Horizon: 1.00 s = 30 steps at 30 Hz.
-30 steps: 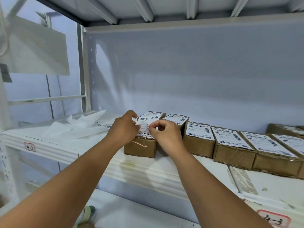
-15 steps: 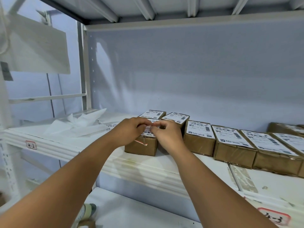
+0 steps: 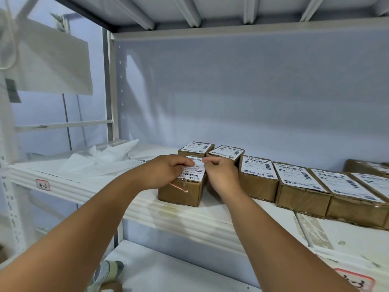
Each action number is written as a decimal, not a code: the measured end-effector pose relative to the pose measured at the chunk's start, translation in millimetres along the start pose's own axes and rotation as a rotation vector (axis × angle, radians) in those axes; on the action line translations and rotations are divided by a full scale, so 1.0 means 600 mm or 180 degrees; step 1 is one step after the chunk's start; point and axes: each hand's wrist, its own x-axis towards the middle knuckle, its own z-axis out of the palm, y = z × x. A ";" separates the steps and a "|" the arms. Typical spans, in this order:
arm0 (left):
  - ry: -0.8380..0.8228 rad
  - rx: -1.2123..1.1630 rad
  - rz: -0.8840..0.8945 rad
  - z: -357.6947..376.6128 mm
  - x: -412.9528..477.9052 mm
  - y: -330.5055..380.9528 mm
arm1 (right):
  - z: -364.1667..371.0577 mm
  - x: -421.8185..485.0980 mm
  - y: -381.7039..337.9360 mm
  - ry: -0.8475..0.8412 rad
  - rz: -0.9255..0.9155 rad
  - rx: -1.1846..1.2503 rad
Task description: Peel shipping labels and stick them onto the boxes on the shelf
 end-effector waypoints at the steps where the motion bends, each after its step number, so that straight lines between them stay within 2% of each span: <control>1: -0.0012 0.0003 -0.0033 -0.003 0.001 0.002 | 0.001 0.000 0.000 -0.0029 0.0011 -0.0015; 7: 0.0254 0.0651 0.0129 -0.001 0.022 0.039 | 0.010 0.008 0.006 -0.0131 0.0090 -0.0010; 12: -0.0505 0.0725 0.0028 0.013 0.043 0.046 | 0.014 0.011 0.009 -0.0265 0.0028 -0.0096; 19: -0.0571 0.0487 -0.0038 0.010 0.056 0.027 | 0.016 0.013 0.015 -0.0357 -0.0053 -0.0205; 25: -0.0490 0.0380 0.0047 0.002 0.056 0.015 | 0.016 0.011 0.016 -0.0346 0.0004 -0.0329; 30: -0.0056 0.1013 -0.0012 0.004 0.062 0.004 | 0.016 0.012 0.016 -0.0364 0.0016 -0.0574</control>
